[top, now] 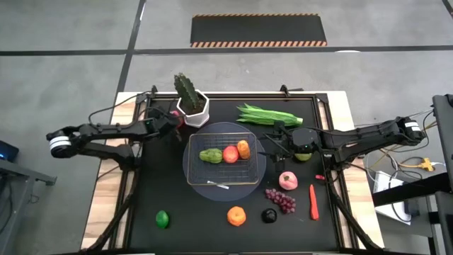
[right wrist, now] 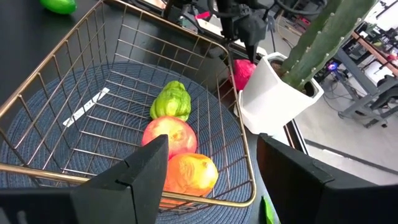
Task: Build produce basket
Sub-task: Put the bell pepper into the wire basket
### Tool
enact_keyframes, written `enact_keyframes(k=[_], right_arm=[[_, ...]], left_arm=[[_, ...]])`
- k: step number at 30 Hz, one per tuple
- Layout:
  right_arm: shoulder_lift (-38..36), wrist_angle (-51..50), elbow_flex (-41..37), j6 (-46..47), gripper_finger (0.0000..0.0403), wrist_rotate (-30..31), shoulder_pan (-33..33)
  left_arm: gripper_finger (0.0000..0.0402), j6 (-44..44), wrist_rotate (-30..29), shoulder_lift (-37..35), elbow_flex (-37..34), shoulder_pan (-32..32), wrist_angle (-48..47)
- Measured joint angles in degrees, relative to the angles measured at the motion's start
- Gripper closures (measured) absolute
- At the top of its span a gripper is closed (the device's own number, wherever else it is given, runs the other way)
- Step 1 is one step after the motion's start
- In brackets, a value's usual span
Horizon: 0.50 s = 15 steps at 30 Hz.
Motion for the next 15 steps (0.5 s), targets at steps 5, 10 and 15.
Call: enact_keyframes(k=[5, 10, 15], right_arm=[[0.0, 0.0, 0.0, -0.2, 0.0174, 0.0, 0.0], [0.0, 0.0, 0.0, -0.3, 0.0174, 0.0, 0.0], [0.0, 0.0, 0.0, -0.3, 0.0174, 0.0, 0.0]], left_arm=[[0.0136, 0.0, -1.3, 3.0, 0.1, 0.4, 1.7], [0.0136, -0.4, -3.1, 4.7, 0.4, 0.4, 2.3], [0.0136, -6.3, -2.4, 4.2, 1.9, 0.5, 1.1]])
